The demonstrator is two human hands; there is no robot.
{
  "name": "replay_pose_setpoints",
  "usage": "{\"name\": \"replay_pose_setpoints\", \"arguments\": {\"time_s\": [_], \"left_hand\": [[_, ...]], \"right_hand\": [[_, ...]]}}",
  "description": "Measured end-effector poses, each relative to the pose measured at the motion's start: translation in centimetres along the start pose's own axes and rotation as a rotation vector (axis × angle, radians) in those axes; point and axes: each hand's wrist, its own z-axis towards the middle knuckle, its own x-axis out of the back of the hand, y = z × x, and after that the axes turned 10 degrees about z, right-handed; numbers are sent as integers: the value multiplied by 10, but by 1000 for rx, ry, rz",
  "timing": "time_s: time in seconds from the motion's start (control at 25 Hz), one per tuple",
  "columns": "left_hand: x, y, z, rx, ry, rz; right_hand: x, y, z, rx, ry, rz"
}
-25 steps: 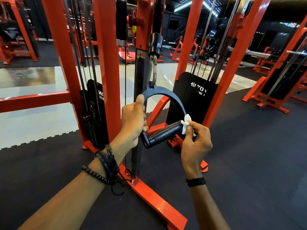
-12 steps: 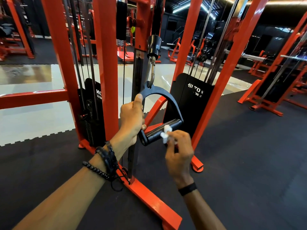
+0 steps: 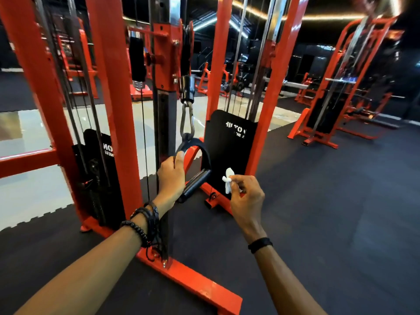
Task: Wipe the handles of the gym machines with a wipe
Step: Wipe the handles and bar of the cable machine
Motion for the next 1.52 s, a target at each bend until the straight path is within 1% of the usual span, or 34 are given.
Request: {"name": "replay_pose_setpoints", "arguments": {"time_s": [0.16, 0.32, 0.48, 0.68, 0.84, 0.92, 1.04, 1.2, 1.28, 1.4, 1.52], "left_hand": [[9, 6, 8, -48, -54, 145], [31, 11, 16, -35, -104, 270], [61, 36, 9, -145, -66, 251], [84, 75, 0, -273, -104, 208], [91, 99, -11, -329, -120, 176], [88, 101, -17, -323, -150, 150], [71, 104, -29, -299, -196, 136], [32, 120, -40, -306, -191, 161], [8, 130, -42, -312, -182, 155], [-49, 152, -50, -308, -162, 134], [-121, 178, -65, -340, -207, 118]], "right_hand": [[9, -20, -2, -37, -63, -10], [7, -41, 0, -33, -89, 8], [-5, -70, 13, 9, -104, 55], [-18, -105, 45, 98, -127, 89], [-11, -116, 70, 103, -111, 125], [-4, -112, 77, 76, -91, 149], [12, -96, 84, -6, -56, 201], [45, -65, 98, -104, -40, 266], [66, -52, 104, -121, -49, 303], [117, -24, 124, -118, -81, 325], [179, 15, 153, -138, -45, 293]]}}
